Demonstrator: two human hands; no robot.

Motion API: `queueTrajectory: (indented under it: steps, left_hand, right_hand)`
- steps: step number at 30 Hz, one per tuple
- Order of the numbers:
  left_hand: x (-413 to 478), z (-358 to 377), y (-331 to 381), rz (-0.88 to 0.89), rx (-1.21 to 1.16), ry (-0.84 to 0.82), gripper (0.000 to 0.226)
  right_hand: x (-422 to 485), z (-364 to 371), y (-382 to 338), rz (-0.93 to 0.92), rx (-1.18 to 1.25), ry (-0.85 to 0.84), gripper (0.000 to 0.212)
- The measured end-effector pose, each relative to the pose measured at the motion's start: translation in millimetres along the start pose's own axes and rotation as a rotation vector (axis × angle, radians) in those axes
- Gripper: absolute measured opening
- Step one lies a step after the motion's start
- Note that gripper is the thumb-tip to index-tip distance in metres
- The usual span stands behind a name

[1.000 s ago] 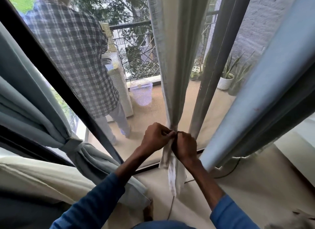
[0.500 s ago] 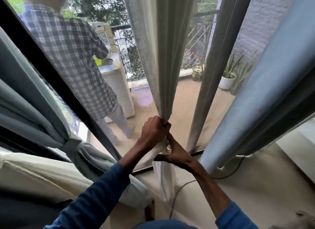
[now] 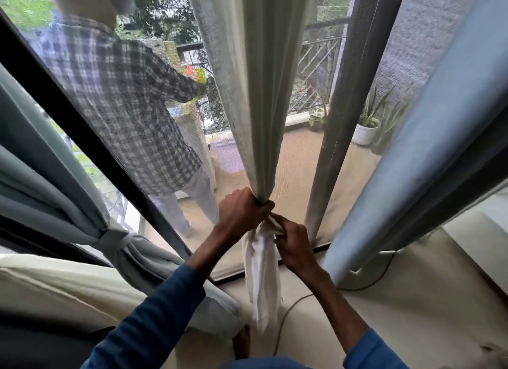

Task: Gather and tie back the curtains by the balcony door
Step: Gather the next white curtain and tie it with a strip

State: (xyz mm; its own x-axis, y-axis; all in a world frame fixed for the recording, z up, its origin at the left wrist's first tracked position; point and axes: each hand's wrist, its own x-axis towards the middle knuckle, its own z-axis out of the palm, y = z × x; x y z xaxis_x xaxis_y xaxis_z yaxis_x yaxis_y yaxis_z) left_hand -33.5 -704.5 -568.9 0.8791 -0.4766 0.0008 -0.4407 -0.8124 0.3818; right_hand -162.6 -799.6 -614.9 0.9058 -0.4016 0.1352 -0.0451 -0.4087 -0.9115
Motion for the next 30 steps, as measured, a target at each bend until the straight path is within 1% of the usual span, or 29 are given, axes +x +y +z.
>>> queueTrajectory:
  steps: [2, 3, 5, 7, 9, 12, 13, 15, 17, 18, 20, 22, 23, 25, 27, 30]
  left_hand:
    - [0.2, -2.0, -2.9, 0.013, 0.128, 0.067, 0.054]
    - [1.4, -1.6, -5.4, 0.019, 0.125, 0.094, 0.053]
    - [5.9, 2.5, -15.6, 0.061, -0.004, 0.110, 0.044]
    - [8.0, 4.4, -23.0, 0.131, -0.209, 0.050, 0.046]
    - [8.3, 5.7, -27.5, 0.191, -0.346, 0.009, 0.048]
    - [9.9, 7.9, -29.1, 0.213, -0.462, 0.029, 0.037]
    - [11.2, 8.8, -29.6, 0.209, -0.450, 0.037, 0.038]
    - [14.6, 13.3, -31.6, 0.204, -0.445, 0.016, 0.053]
    - [18.9, 19.8, -33.8, 0.189, -0.463, -0.015, 0.072]
    - [21.0, 22.3, -34.4, 0.196, -0.470, -0.023, 0.077]
    - [21.4, 22.7, -33.0, 0.227, -0.496, -0.035, 0.081]
    - [20.2, 19.2, -30.6, 0.244, -0.532, -0.048, 0.075]
    - [19.5, 17.6, -29.7, 0.241, -0.546, -0.054, 0.068]
    - [19.0, 16.3, -29.6, 0.232, -0.546, -0.043, 0.055]
    - [19.1, 15.9, -30.6, 0.236, -0.532, -0.036, 0.054]
    - [20.2, 15.8, -31.6, 0.244, -0.544, -0.052, 0.059]
  right_hand:
    - [-0.7, -1.4, 2.2, 0.008, 0.021, -0.022, 0.065]
    - [-1.4, -1.1, 4.1, 0.015, 0.041, -0.032, 0.066]
    - [-4.8, -1.8, 7.8, 0.047, 0.108, -0.054, 0.067]
    - [-6.5, -5.2, 9.5, 0.090, 0.192, -0.046, 0.066]
    - [-7.2, -10.1, 10.3, 0.120, 0.296, -0.003, 0.063]
    - [-6.0, -20.4, 9.8, 0.091, 0.361, 0.109, 0.064]
    - [-5.7, -22.5, 10.0, 0.062, 0.368, 0.135, 0.061]
    - [-7.0, -25.5, 9.2, 0.038, 0.436, 0.171, 0.055]
    - [-8.0, -26.0, 8.3, 0.081, 0.544, 0.188, 0.049]
    - [-9.3, -25.8, 8.5, 0.104, 0.603, 0.183, 0.047]
    - [-11.1, -27.2, 11.0, 0.140, 0.726, 0.155, 0.044]
    - [-12.1, -30.3, 10.2, 0.134, 0.825, 0.090, 0.038]
    - [-12.2, -31.7, 8.4, 0.095, 0.839, 0.055, 0.034]
    - [-10.2, -30.1, 5.5, 0.002, 0.722, 0.042, 0.037]
    - [-6.7, -24.2, 6.1, -0.026, 0.593, 0.099, 0.042]
    - [-3.6, -22.3, 5.7, 0.015, 0.609, 0.152, 0.029]
